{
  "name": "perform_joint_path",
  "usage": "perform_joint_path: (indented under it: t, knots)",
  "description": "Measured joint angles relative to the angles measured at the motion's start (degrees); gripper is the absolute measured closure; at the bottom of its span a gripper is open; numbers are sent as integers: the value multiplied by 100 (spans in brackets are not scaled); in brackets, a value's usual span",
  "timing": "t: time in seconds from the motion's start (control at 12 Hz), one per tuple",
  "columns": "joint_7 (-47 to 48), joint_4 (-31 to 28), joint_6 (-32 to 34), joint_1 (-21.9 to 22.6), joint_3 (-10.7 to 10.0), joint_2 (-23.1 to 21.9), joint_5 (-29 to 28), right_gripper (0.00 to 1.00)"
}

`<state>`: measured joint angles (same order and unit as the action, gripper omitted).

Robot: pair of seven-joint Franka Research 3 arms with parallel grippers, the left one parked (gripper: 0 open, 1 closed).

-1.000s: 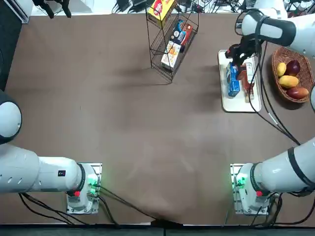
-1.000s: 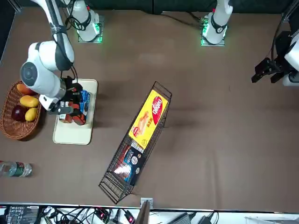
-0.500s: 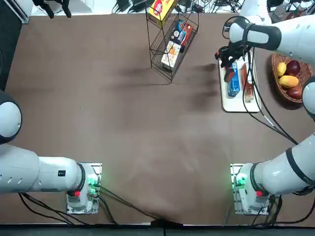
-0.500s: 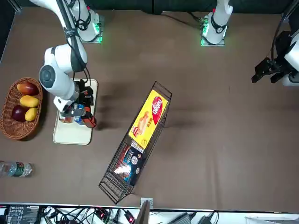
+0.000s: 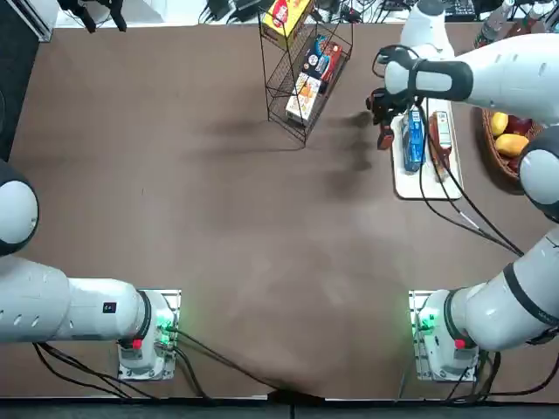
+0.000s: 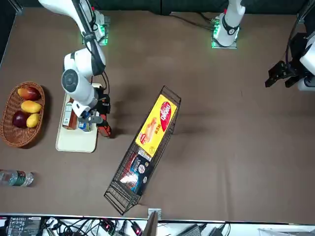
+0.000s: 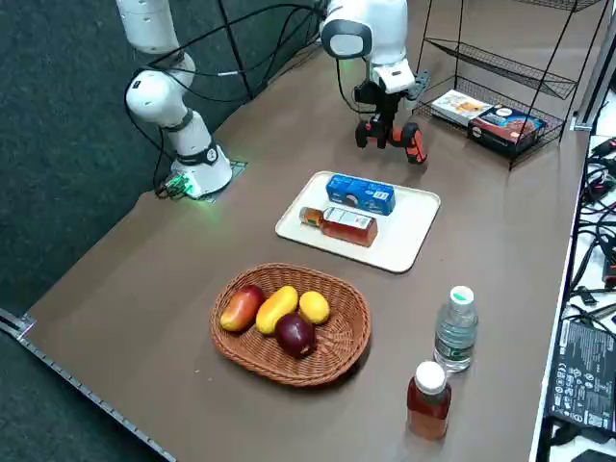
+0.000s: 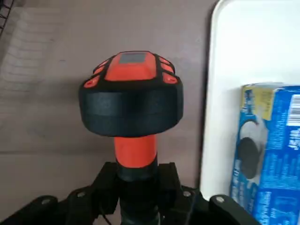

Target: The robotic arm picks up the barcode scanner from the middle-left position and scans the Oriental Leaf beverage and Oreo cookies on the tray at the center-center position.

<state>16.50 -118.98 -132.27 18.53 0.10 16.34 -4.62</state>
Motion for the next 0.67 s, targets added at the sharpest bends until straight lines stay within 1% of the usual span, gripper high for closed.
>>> perform_joint_path:
  t: [0.33, 0.67]
  knots:
    - [325, -1, -240, 248, 0, 197, 0, 57]
    - [378, -16, -465, 312, -2, 382, 0, 57]
